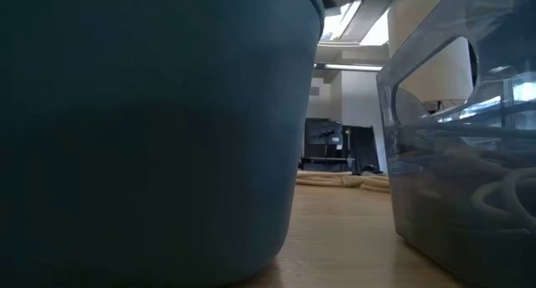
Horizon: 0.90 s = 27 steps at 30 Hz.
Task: Pick & Place USB Port
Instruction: Put the brown HDMI cable into the blue bin
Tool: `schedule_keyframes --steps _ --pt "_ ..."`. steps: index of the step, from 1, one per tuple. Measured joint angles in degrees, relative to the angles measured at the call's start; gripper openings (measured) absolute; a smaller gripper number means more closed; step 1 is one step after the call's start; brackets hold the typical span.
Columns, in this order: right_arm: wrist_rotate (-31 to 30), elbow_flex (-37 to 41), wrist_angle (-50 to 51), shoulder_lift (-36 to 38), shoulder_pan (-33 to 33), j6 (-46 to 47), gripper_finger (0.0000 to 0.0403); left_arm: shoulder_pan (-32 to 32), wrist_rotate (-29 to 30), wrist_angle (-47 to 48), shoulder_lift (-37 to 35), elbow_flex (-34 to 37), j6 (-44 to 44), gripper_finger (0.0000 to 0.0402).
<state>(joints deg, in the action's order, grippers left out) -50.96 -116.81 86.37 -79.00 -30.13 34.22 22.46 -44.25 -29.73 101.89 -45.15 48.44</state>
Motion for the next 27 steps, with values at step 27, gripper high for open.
schedule_keyframes --steps 27 --pt "1.3 0.0 0.0 0.0 0.0 -0.1 0.0012 0.7 -0.9 10.7 0.4 -4.5 -0.4 0.0215"
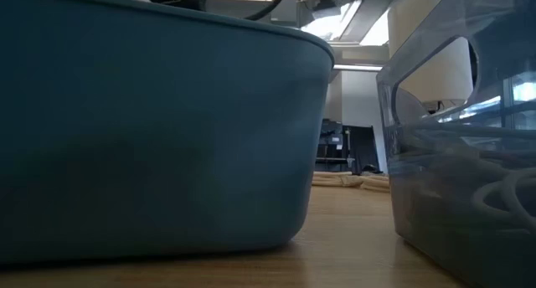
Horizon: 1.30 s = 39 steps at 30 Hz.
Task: Pick & Place USB Port
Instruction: Put the brown HDMI cable into the blue bin
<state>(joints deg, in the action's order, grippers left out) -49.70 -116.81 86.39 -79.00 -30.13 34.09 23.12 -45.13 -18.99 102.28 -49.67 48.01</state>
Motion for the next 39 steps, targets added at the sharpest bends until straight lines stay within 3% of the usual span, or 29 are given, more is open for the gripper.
schedule_keyframes --steps 11,18,22,30,39 --pt "1.3 0.0 0.0 0.0 0.0 0.1 0.0012 -2.0 -1.3 -0.9 -2.4 -0.1 3.3 0.0218" --pt "1.3 0.0 0.0 0.0 0.0 0.1 0.0012 -2.7 -0.2 1.0 -3.1 -2.1 0.1 0.0233" --pt "1.3 0.0 0.0 0.0 0.0 0.1 0.0012 -3.1 0.1 9.0 -3.1 -4.3 -5.5 0.0233" --pt "1.3 0.0 0.0 0.0 0.0 0.0 0.0012 -6.8 0.6 36.9 -4.5 -12.9 -12.7 0.0233" --pt "2.4 0.0 0.2 0.0 0.0 0.0 0.0012 -11.3 12.7 49.8 -16.0 -26.0 -19.8 0.0233"
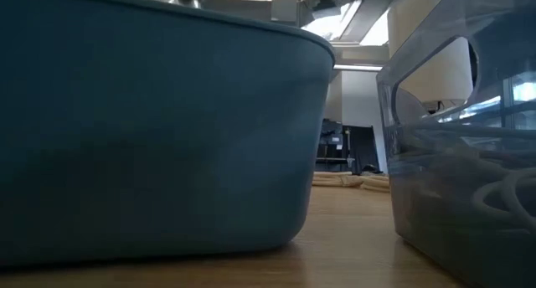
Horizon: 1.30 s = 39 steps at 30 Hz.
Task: Pick & Place USB Port
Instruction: Put the brown HDMI cable into the blue bin
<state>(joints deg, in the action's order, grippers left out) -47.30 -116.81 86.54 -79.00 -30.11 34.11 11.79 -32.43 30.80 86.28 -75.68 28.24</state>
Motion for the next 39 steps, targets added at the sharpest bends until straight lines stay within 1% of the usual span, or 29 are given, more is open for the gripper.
schedule_keyframes --steps 3,5,7,8,11,15,16,17,18,19,21,23,25,26,29,30,32,35,39 --pt "0.0 0.0 0.0 0.0 0.0 0.0 0.0012 -1.0 6.7 0.5 -5.4 -3.1 -2.5 0.0233" --pt "0.0 0.0 0.0 0.0 0.0 0.2 0.0012 -1.2 13.7 0.6 -9.0 -3.9 -6.0 0.0233" --pt "0.0 0.0 -0.1 0.0 0.0 0.2 0.0012 -0.8 24.3 1.4 -12.4 -3.7 -11.0 0.0233" --pt "0.1 0.0 -0.1 0.0 0.0 0.2 0.0012 -0.4 30.6 2.7 -13.7 -3.6 -13.9 0.0233" --pt "0.6 0.0 -0.3 0.0 0.0 0.2 0.0012 0.9 49.1 9.7 -15.8 -3.5 -19.5 0.0233" --pt "0.6 0.0 -0.6 0.0 0.0 0.4 0.0012 0.1 71.2 19.2 -15.6 -3.4 -21.1 0.0233" --pt "0.6 0.0 -0.6 0.0 0.0 0.3 0.0012 -0.5 75.0 21.5 -15.2 -3.4 -19.2 0.0233" --pt "0.6 0.0 -0.6 0.0 0.0 0.4 0.0012 -1.3 76.8 24.0 -14.6 -3.4 -16.3 0.0233" --pt "0.7 0.0 -0.6 0.0 0.0 0.3 0.0012 -2.3 76.6 26.7 -13.9 -3.4 -13.6 0.0233" --pt "0.9 0.0 -0.6 0.0 0.0 0.4 0.0012 -3.6 74.4 29.3 -13.1 -3.4 -11.2 0.0233" --pt "1.0 0.0 -0.6 0.0 0.0 0.4 0.0012 -6.3 67.6 32.8 -11.4 -2.2 -7.9 0.0233" --pt "1.0 0.0 -0.6 0.0 0.0 0.3 0.0012 -8.5 62.1 33.7 -9.9 1.5 -7.9 0.0233" --pt "1.0 0.0 -0.6 0.0 0.0 0.2 0.0012 -10.2 56.1 32.6 -8.7 5.7 -9.2 0.0233" --pt "1.0 0.0 -0.6 0.0 0.0 0.2 0.0012 -11.0 52.2 31.6 -8.2 7.9 -9.8 0.0233" --pt "1.3 0.0 -0.6 0.0 0.0 0.0 0.0012 -12.6 41.7 26.4 -6.7 14.2 -10.8 0.0233" --pt "1.9 0.0 -0.6 0.0 0.0 0.0 0.0012 -12.8 39.5 24.4 -6.5 15.8 -11.1 0.0233" --pt "2.3 0.0 -0.6 0.0 0.0 0.0 0.0012 -12.8 36.5 19.9 -6.4 18.7 -12.7 0.0233" --pt "2.4 0.0 -0.6 0.0 0.0 -0.1 0.0012 -12.7 34.5 14.9 -6.4 21.7 -15.2 0.0233" --pt "2.4 0.0 -0.6 0.0 0.0 -0.1 0.0012 -12.6 30.1 12.2 -6.1 24.2 -18.6 0.0233"
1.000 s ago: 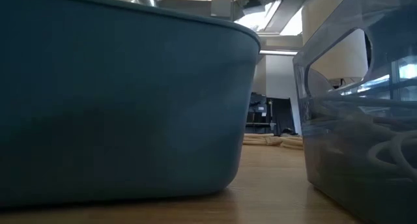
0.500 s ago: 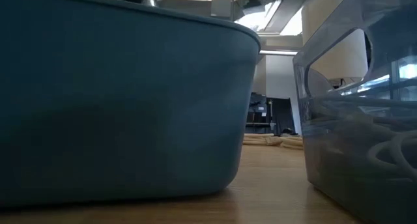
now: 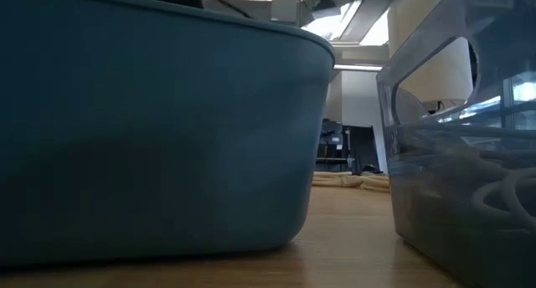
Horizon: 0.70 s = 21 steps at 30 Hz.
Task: Pick & Place USB Port
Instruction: Put the brown HDMI cable into the blue bin
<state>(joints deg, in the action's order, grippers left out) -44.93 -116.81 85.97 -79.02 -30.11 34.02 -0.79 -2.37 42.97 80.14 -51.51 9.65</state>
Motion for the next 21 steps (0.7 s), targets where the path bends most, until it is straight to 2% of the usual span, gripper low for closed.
schedule_keyframes --steps 6,13,21 --pt "0.0 0.0 0.0 0.0 0.0 0.0 0.0012 0.7 -2.7 -2.6 1.6 2.4 -6.2 0.0233" --pt "1.3 0.0 -0.2 0.0 0.0 0.0 0.0015 0.7 -3.9 -8.2 4.7 3.3 -7.1 0.0233" --pt "3.1 0.0 -6.9 0.8 -0.9 -6.3 0.0072 0.7 -5.9 -10.5 9.7 3.3 -9.7 0.0233"
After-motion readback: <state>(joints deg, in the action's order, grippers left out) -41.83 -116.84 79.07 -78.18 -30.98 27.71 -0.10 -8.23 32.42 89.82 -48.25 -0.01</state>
